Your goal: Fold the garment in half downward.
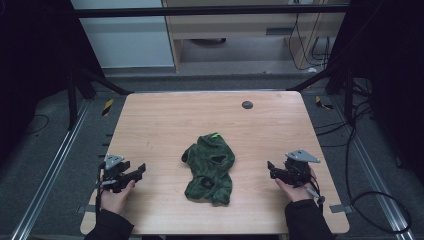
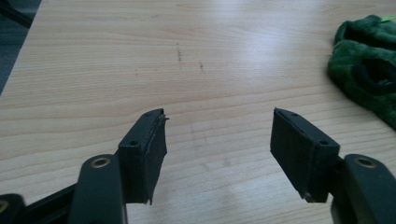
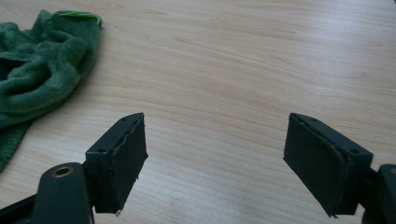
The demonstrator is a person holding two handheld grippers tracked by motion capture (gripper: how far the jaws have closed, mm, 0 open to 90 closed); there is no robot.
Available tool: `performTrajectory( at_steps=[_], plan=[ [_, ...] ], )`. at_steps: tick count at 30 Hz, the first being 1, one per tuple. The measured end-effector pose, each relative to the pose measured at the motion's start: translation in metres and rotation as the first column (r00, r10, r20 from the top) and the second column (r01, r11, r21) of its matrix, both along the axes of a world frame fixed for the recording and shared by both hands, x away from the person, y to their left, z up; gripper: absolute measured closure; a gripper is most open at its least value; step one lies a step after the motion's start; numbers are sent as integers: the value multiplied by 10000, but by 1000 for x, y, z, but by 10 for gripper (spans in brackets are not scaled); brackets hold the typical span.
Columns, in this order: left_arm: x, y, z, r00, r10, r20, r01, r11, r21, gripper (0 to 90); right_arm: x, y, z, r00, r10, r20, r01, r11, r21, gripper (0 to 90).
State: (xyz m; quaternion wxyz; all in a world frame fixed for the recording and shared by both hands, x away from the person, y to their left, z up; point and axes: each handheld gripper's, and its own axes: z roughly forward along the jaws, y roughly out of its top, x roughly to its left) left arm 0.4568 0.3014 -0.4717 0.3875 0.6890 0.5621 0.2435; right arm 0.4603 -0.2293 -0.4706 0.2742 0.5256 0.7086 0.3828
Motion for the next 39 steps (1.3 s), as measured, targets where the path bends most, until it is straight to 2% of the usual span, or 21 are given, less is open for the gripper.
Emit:
performTrajectory(
  at_steps=[5,8,11,14,17,23,31,39],
  plan=[
    [0,-7,2,9988,-475,-151,474,9988,-115,375,-1,3,2,9994,315,-108,-313,9994,140,227],
    [1,-10,5,9967,-806,-106,805,9967,-76,378,-1,6,3,9977,613,-279,-602,9974,406,254],
    [4,-12,7,9935,-1136,-21,1136,9935,23,380,0,10,4,9964,788,-316,-775,9961,412,267],
    [7,-12,8,9924,-1231,-17,1231,9924,-42,378,1,13,7,9955,919,-226,-905,9943,555,277],
    [11,-14,9,9911,-1328,-51,1327,9911,-101,376,2,15,10,9945,1039,-135,-1032,9935,491,282],
    [20,-22,22,9858,-1667,190,1667,9860,17,367,6,20,21,9928,1189,133,-1195,9909,621,296],
    [29,-33,35,9813,-1881,413,1887,9820,-90,363,17,32,38,9880,1516,307,-1536,9851,776,305],
    [39,-41,44,9759,-2111,555,2125,9770,-196,359,26,42,45,9844,1701,454,-1734,9814,828,305]
  ],
)
